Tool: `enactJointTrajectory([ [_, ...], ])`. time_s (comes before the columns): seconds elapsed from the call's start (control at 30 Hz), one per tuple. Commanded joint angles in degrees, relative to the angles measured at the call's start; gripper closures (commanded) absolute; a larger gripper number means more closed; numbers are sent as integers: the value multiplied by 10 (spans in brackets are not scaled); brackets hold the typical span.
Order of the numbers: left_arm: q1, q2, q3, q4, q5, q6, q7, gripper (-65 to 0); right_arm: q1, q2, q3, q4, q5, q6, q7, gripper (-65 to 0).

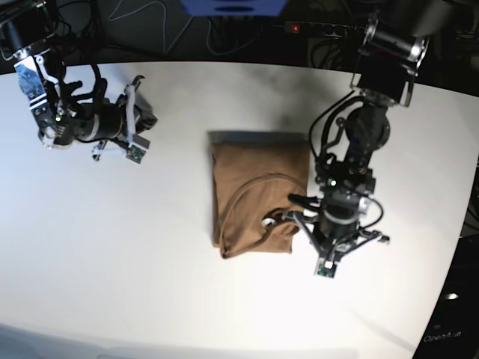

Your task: Fold the T-shirt properly

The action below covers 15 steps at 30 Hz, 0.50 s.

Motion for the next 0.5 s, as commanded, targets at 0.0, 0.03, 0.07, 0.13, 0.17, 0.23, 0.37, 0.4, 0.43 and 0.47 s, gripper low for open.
enactJointTrajectory([
  [0.0, 9, -11, -16, 33, 6, 3, 5, -25, -2, 15, 6, 17, -2, 2, 9, -1],
  [0.03, 34, -15, -28, 60, 6, 3, 12, -25, -10, 18, 7, 27, -18, 2, 9, -1],
  [0.07, 56, -23, -42, 87, 6, 2, 18, -25, -23, 20, 8, 37, -36, 2, 11, -1],
  [0.13, 105, -38, -62, 130, 6, 2, 25, -25, -46, 20, 13, 56, -76, 2, 11, -1],
  [0.17, 127, -44, -70, 146, 6, 2, 24, -25, -57, 17, 21, 63, -91, 2, 8, -1],
  [0.23, 170, -55, -84, 179, 6, 2, 25, -25, -79, 16, 33, 76, -122, 2, 7, -1],
  [0.37, 261, -63, -101, 228, 6, 2, 27, -25, -120, 16, 59, 108, -149, 2, 6, -1],
  [0.4, 283, -63, -101, 234, 7, 2, 23, -25, -134, 16, 71, 115, -149, 2, 6, -1],
  [0.43, 300, -63, -102, 240, 7, 2, 22, -25, -147, 16, 82, 121, -149, 2, 6, -1],
  [0.47, 315, -63, -102, 242, 7, 2, 22, -25, -157, 17, 92, 125, -149, 2, 6, -1],
])
